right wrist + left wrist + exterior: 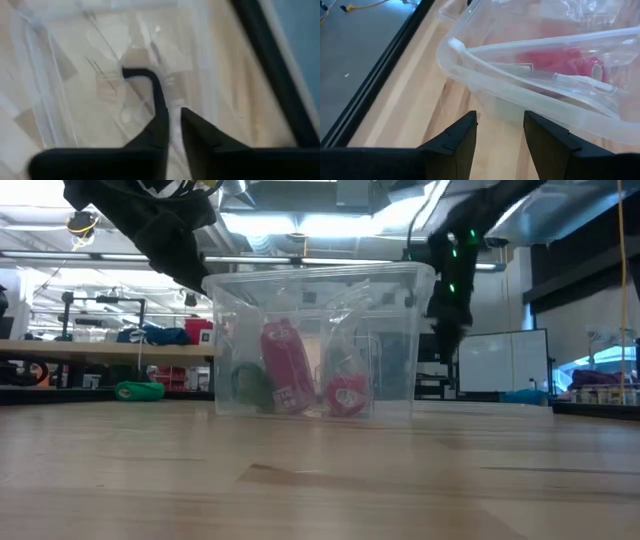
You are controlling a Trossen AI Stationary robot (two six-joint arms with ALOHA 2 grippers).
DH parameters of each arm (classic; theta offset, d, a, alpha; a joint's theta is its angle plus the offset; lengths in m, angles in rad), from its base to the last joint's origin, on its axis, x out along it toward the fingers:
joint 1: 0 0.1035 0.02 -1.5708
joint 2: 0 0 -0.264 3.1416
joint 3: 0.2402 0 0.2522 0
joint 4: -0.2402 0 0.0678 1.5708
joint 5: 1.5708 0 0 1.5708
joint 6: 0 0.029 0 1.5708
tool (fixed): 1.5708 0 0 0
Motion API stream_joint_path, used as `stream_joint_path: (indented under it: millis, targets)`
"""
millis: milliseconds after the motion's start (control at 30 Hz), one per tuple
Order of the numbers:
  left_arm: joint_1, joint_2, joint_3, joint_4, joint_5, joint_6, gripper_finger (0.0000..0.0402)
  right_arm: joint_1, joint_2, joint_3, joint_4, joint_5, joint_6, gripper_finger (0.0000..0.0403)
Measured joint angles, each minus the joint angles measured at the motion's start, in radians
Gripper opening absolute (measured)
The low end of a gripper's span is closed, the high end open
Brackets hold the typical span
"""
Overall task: Roll bandage
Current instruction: Close the transparent container
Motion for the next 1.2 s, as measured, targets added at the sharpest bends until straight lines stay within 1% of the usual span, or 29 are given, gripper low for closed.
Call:
stream_joint_path:
  millis: [133,200,267,333,433,500,667,900,1067,1200]
  targets:
    - [0.0,0.0,0.0,-0.005,0.0,-0.032,0.0155,-0.027,0.001,-0.08,0.065,-0.081,-0.074,0.0118]
    - [0.0,0.0,0.0,-0.01,0.0,-0.049,0.0155,-0.027,0.001,-0.099,0.085,-0.102,-0.093,0.0144]
    - [0.0,0.0,0.0,-0.008,0.0,-0.059,0.0155,-0.025,0.001,-0.115,0.13,-0.104,-0.102,0.016]
    - [0.004,0.0,0.0,-0.003,0.0,-0.065,0.0155,-0.025,0.001,-0.138,0.184,-0.106,-0.104,0.0165]
    - [0.008,0.0,0.0,-0.005,0.0,-0.086,0.0155,-0.025,0.001,-0.169,0.203,-0.111,-0.105,0.0159]
    - [0.009,0.0,0.0,-0.007,0.0,-0.101,0.0155,-0.026,0.001,-0.186,0.199,-0.085,-0.106,0.0149]
    - [0.01,0.001,0.0,-0.006,0.0,-0.107,0.0155,-0.025,0.001,-0.232,0.243,-0.061,-0.124,0.0117]
    - [0.01,0.001,0.0,-0.006,0.0,-0.125,0.0155,-0.025,0.002,-0.24,0.285,-0.045,-0.139,0.0073]
    - [0.01,0.001,0.0,-0.007,0.0,-0.133,0.0155,-0.027,0.042,-0.24,0.278,-0.044,-0.143,0.0062]
    - [0.01,0.001,0.0,-0.008,0.0,-0.139,0.0155,-0.025,0.083,-0.234,0.289,-0.074,-0.145,0.0062]
